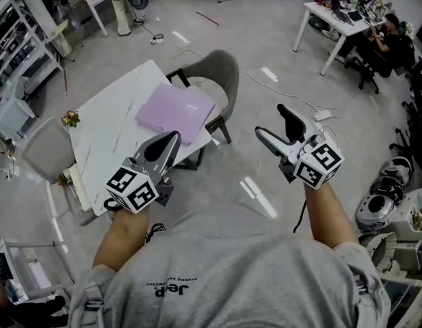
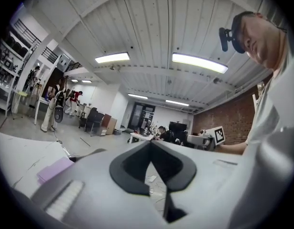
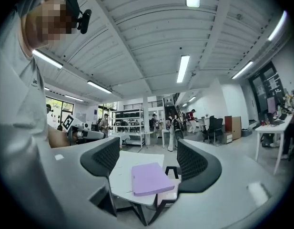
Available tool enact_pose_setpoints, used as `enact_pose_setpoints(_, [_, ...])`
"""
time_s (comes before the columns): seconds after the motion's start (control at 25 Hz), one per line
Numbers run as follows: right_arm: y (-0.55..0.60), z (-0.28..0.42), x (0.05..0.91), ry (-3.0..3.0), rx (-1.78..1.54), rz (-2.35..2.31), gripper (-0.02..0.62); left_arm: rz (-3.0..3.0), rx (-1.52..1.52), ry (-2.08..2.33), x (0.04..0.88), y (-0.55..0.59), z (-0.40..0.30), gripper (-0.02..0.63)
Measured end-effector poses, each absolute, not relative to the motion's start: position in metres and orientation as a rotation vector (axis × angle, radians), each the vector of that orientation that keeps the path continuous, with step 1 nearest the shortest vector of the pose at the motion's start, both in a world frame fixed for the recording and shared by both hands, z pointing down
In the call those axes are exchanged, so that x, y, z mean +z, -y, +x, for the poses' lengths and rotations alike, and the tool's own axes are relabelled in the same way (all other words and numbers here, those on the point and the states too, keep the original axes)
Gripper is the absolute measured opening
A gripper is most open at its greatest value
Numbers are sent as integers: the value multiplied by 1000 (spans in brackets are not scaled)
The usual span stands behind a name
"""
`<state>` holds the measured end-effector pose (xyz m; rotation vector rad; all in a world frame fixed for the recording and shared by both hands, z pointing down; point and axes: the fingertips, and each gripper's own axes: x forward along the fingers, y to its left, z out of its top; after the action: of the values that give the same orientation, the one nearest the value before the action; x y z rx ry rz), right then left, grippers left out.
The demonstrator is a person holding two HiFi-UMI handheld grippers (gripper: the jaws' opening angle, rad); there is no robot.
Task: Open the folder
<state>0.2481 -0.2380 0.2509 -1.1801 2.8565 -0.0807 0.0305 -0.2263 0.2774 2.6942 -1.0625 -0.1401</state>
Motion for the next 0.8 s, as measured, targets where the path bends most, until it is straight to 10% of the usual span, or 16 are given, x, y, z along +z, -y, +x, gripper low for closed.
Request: enact_pose_setpoints(0.8, [378, 142, 378, -3281, -53, -1119, 356, 2639, 94, 958, 391, 380, -16, 49])
